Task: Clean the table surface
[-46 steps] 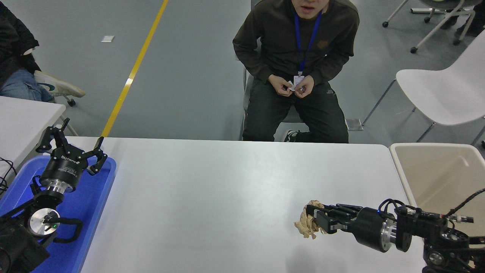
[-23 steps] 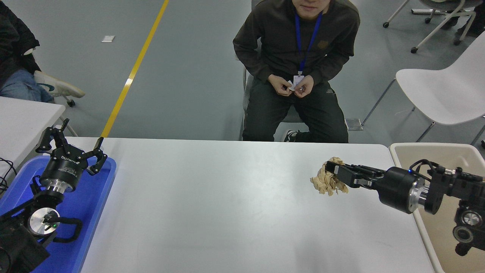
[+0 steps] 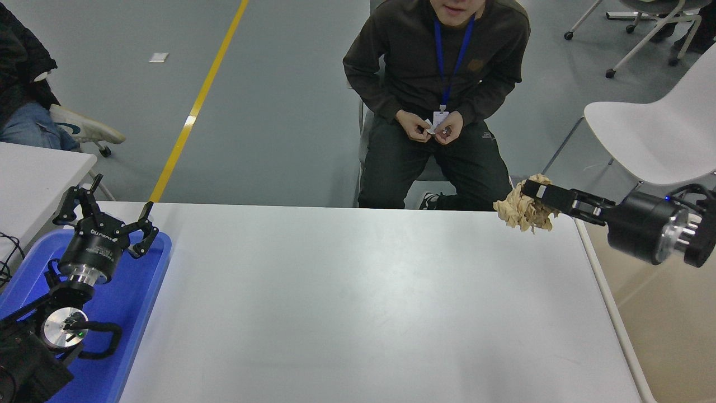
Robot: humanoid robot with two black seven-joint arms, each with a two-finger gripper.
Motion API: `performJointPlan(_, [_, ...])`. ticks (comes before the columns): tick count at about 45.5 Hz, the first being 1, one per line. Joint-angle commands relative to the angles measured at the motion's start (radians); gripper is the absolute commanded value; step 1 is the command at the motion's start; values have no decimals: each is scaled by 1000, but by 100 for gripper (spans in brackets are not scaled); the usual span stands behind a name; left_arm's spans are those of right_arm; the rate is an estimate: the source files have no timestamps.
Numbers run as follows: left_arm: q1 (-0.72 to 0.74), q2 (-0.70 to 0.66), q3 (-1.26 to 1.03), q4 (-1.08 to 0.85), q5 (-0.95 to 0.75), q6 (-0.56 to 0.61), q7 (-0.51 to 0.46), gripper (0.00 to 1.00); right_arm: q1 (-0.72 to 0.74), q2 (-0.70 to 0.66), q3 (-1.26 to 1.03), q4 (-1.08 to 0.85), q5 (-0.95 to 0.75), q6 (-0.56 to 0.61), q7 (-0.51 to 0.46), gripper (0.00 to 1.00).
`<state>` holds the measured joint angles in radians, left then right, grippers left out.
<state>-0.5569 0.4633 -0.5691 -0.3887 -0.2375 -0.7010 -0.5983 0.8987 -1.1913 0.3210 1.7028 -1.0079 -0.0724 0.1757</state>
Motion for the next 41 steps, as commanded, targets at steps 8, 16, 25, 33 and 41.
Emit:
performJointPlan(8, [0, 0, 0, 1, 0, 0, 0, 100, -12, -71, 52, -66, 170, 13, 47, 0])
performJointPlan(16, [0, 0, 0, -1, 0, 0, 0, 100, -41, -67, 50, -150, 230, 13, 87, 0])
performJointPlan(25, [0, 0, 0, 1, 0, 0, 0, 100, -80, -68, 53, -232, 371, 28, 139, 0])
performJointPlan(33, [0, 0, 0, 1, 0, 0, 0, 100, -106, -60, 50, -336, 503, 69, 177, 0])
performJointPlan(41, [0, 0, 0, 1, 0, 0, 0, 100, -109, -27, 53, -478, 595, 120, 197, 0])
